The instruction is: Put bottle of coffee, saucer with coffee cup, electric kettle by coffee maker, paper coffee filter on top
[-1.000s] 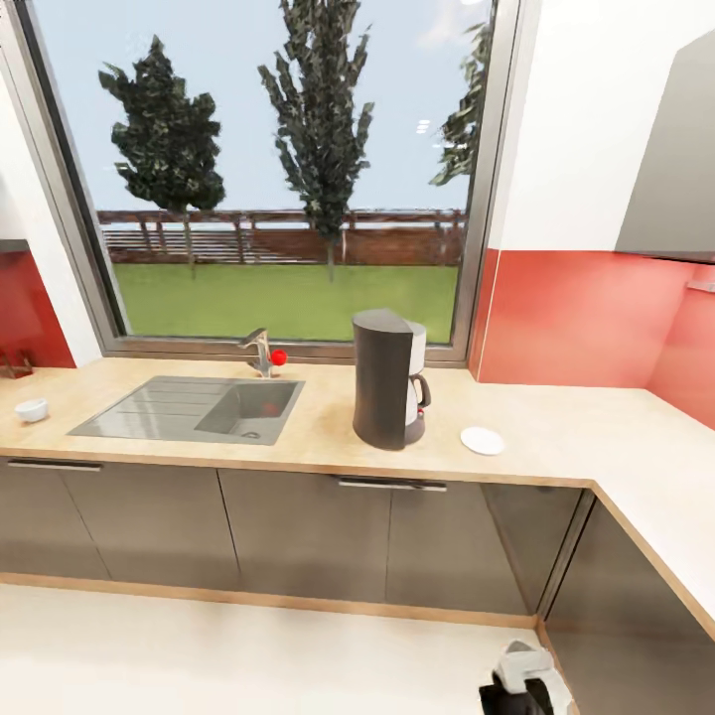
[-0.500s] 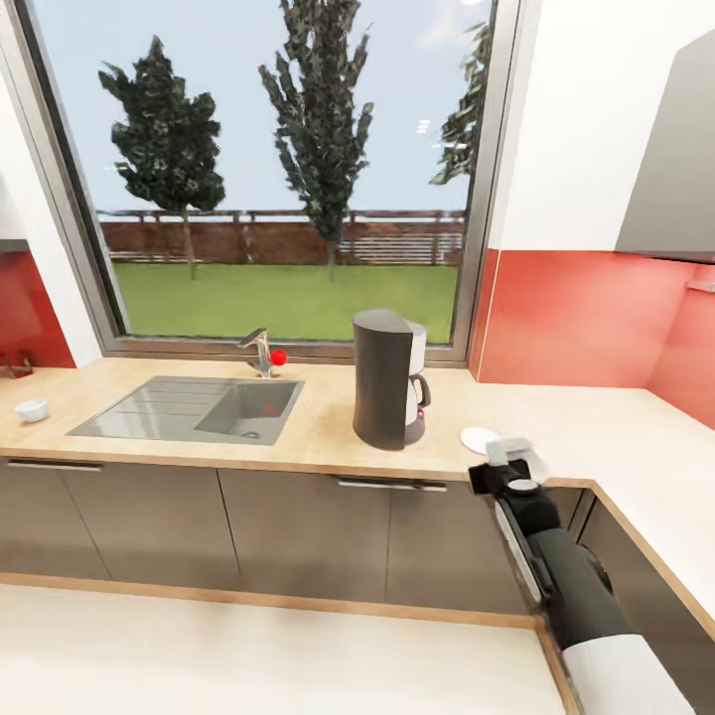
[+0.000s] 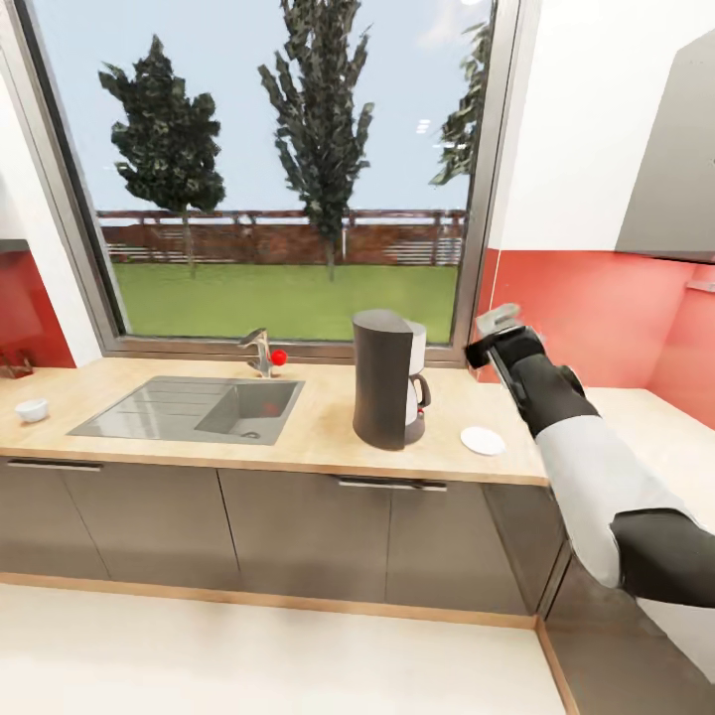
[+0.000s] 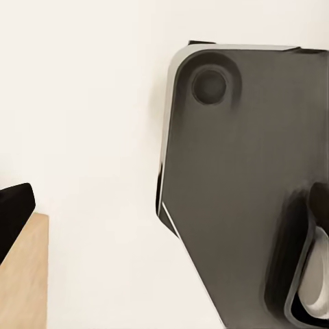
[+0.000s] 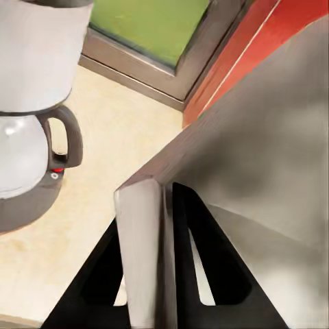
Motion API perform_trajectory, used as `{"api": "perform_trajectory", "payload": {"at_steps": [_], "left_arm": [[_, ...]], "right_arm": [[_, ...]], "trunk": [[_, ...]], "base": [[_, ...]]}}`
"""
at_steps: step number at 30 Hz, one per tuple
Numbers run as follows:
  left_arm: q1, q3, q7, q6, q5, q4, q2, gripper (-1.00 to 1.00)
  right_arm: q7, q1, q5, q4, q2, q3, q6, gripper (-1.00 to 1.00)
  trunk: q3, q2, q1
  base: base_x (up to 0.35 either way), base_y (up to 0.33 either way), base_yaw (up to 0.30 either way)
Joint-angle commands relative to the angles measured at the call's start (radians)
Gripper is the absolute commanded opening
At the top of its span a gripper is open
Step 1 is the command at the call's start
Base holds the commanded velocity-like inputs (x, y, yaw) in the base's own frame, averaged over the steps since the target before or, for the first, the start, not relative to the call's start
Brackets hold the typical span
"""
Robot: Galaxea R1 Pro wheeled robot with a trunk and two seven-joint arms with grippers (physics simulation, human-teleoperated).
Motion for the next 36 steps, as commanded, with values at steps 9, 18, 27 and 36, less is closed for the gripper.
{"api": "perform_trajectory", "payload": {"at_steps": [9, 18, 27, 36], "left_arm": [[0.002, 0.008, -0.005, -0.003, 0.003, 0.006, 0.0, 1.0], [0.007, 0.009, -0.007, -0.003, 0.003, 0.013, 0.0, 1.0], [0.008, 0.009, -0.009, -0.003, 0.003, 0.015, -0.002, 1.0], [0.008, 0.01, -0.009, -0.003, 0.003, 0.015, 0.0, 1.0]], "right_arm": [[0.414, -0.274, 0.217, 0.198, 0.004, 0.086, 0.149, -1.0], [0.725, -0.285, 0.432, 0.203, 0.004, 0.172, 0.151, -1.0], [0.755, -0.285, 0.514, 0.204, 0.0, 0.19, 0.087, -1.0], [0.756, -0.285, 0.515, 0.204, 0.005, 0.261, 0.083, -1.0]], "trunk": [[-0.002, -0.002, 0.0], [-0.002, -0.002, 0.0], [-0.002, -0.002, 0.0], [-0.002, -0.002, 0.0]], "base": [[0.0, 0.0, 0.0], [0.0, 0.0, 0.0], [0.0, 0.0, 0.0], [0.163, 0.0, 0.0]]}}
